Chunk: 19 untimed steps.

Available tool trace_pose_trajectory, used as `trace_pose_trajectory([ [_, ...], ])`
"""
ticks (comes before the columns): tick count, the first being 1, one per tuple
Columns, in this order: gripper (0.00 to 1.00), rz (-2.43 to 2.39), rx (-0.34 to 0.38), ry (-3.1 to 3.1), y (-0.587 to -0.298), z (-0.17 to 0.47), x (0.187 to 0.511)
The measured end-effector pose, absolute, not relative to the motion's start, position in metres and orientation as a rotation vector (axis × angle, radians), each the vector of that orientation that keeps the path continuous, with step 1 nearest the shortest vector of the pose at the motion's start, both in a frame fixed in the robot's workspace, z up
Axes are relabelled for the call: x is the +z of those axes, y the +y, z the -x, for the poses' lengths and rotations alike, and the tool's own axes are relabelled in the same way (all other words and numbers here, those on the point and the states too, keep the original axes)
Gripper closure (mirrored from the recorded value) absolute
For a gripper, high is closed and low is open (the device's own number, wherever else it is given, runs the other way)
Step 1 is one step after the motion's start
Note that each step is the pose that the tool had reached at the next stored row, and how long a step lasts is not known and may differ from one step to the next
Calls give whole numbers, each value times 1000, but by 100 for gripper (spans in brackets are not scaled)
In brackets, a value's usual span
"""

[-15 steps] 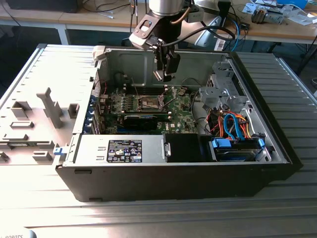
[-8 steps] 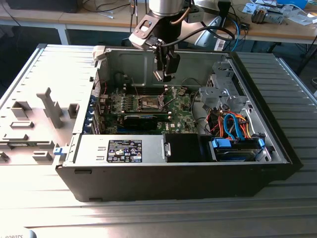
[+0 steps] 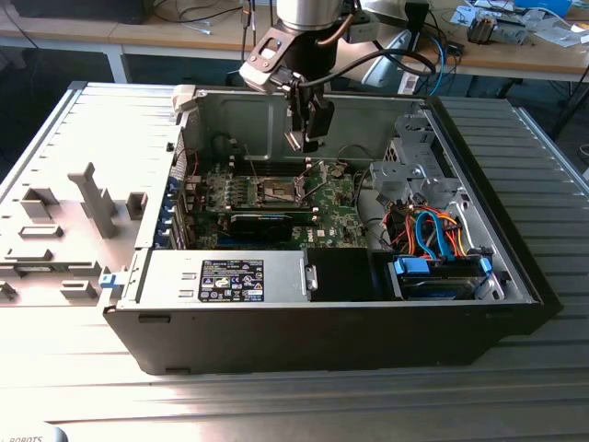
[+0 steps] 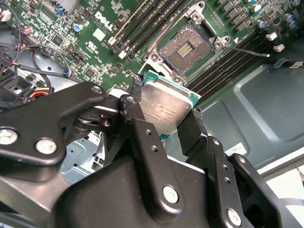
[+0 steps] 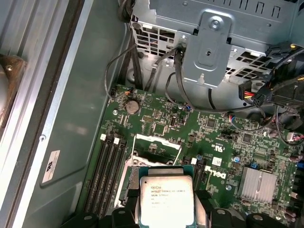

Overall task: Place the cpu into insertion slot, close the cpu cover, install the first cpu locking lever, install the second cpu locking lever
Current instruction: 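Place the cpu into insertion slot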

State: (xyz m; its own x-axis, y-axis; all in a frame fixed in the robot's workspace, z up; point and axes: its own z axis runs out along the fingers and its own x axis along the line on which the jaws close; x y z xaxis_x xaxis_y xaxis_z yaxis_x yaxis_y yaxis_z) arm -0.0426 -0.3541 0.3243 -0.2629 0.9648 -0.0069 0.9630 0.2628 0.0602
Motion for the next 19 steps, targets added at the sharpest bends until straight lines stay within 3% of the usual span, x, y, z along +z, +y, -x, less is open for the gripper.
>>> trace_pose_trajectory([
  [19, 46, -1905, 67, 2444, -354, 43, 323],
])
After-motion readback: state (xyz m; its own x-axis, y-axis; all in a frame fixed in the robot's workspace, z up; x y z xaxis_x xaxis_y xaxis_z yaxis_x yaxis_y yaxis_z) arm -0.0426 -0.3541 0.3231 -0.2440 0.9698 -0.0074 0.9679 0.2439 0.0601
